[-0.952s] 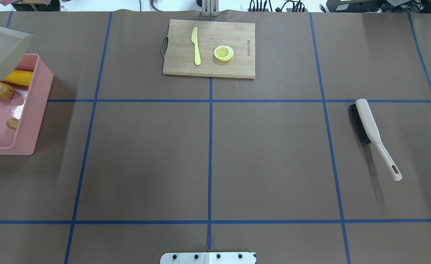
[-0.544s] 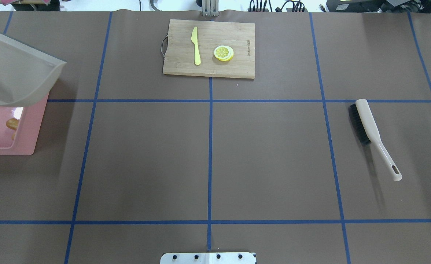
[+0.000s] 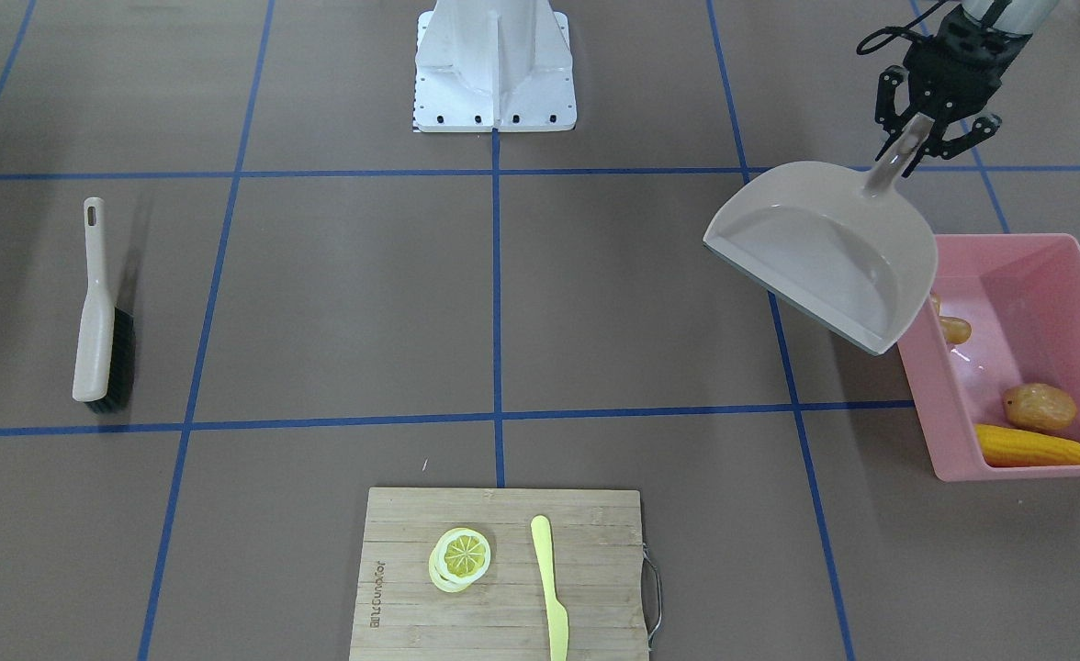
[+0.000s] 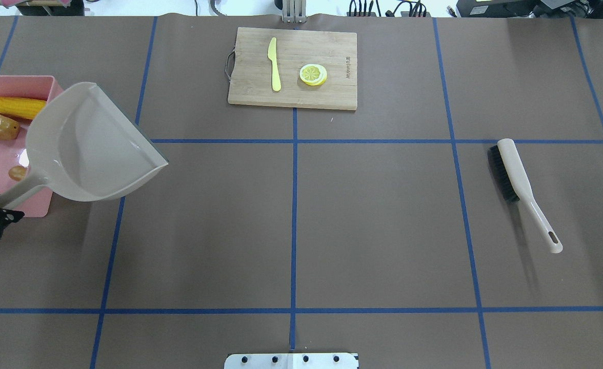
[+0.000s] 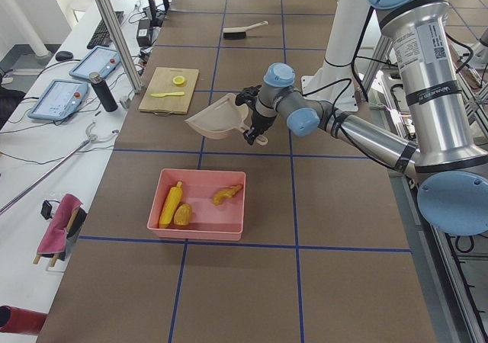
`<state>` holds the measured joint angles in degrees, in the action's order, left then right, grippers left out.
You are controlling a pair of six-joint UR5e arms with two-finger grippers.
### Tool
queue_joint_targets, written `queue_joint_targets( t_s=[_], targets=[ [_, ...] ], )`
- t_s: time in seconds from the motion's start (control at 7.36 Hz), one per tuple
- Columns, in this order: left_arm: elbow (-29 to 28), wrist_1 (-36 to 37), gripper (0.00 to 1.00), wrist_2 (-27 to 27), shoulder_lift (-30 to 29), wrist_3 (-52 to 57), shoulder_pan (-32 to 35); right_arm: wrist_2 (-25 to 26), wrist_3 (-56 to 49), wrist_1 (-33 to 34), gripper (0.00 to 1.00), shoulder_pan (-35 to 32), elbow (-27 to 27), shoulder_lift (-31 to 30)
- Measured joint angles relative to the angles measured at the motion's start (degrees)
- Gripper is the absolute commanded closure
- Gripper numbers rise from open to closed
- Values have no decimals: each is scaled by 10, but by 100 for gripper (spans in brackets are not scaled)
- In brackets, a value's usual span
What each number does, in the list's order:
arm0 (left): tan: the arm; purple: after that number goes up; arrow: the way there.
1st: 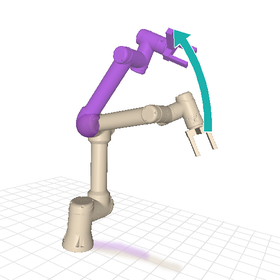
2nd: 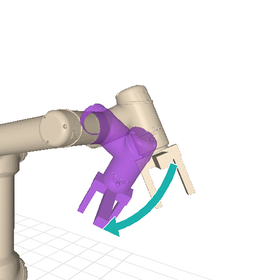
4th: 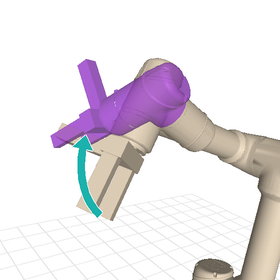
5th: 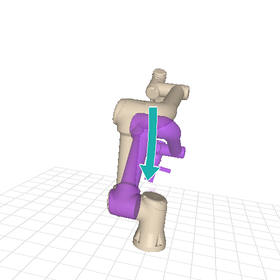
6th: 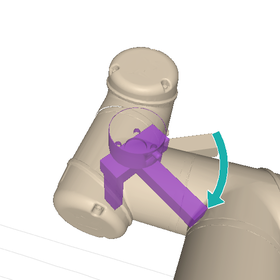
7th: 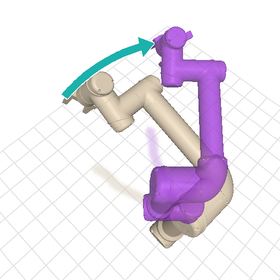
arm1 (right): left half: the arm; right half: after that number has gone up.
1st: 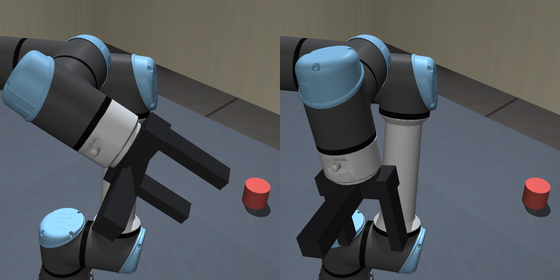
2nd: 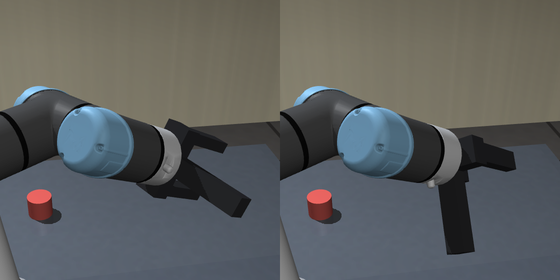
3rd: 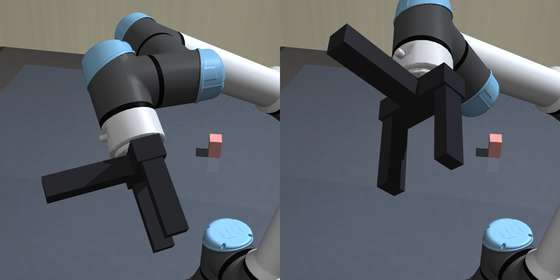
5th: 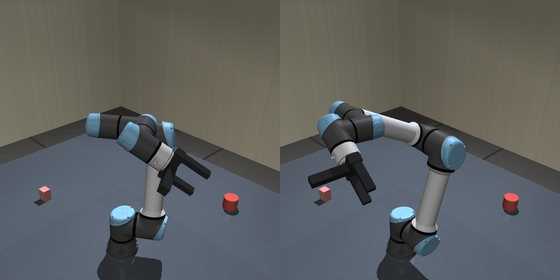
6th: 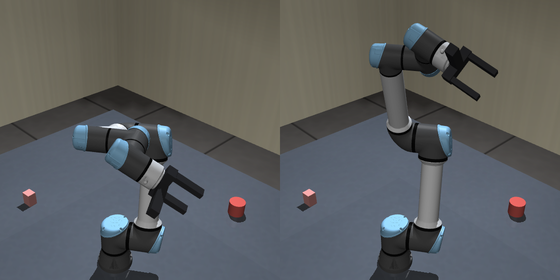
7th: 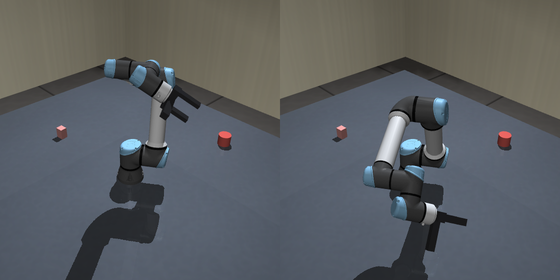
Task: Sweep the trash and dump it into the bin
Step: 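Bring the empty dustpan back down onto the table with the left gripper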
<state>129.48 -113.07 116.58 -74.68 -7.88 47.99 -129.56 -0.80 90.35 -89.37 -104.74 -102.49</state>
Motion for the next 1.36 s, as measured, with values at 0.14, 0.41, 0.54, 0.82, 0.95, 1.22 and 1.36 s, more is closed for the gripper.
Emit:
queue_joint_targets(
  t_s=[0.14, 0.41, 0.54, 0.82, 0.95, 1.22, 1.36],
  targets=[
    [-23, 2, 100, 19, -25, 45, -9, 0, 0, 0, 0, 0, 0, 0],
    [-87, 3, 100, 53, -74, 176, -13, 0, 0, 0, 0, 0, 3, -1],
    [-113, 3, 100, 59, -95, 239, -14, 0, 1, 0, 0, 0, 5, -2],
    [-141, 3, 100, 63, -117, 336, -14, 0, 1, -1, 0, 0, 13, -1],
    [-148, 3, 100, 63, -122, 364, -16, 1, 0, -1, 0, 0, 15, -1],
    [-171, 3, 100, 62, -142, 380, -26, 1, 0, -1, 0, 0, 16, 0],
    [-185, 3, 100, 61, -154, 382, -30, 1, 0, -1, 0, 0, 17, 0]
  ],
)
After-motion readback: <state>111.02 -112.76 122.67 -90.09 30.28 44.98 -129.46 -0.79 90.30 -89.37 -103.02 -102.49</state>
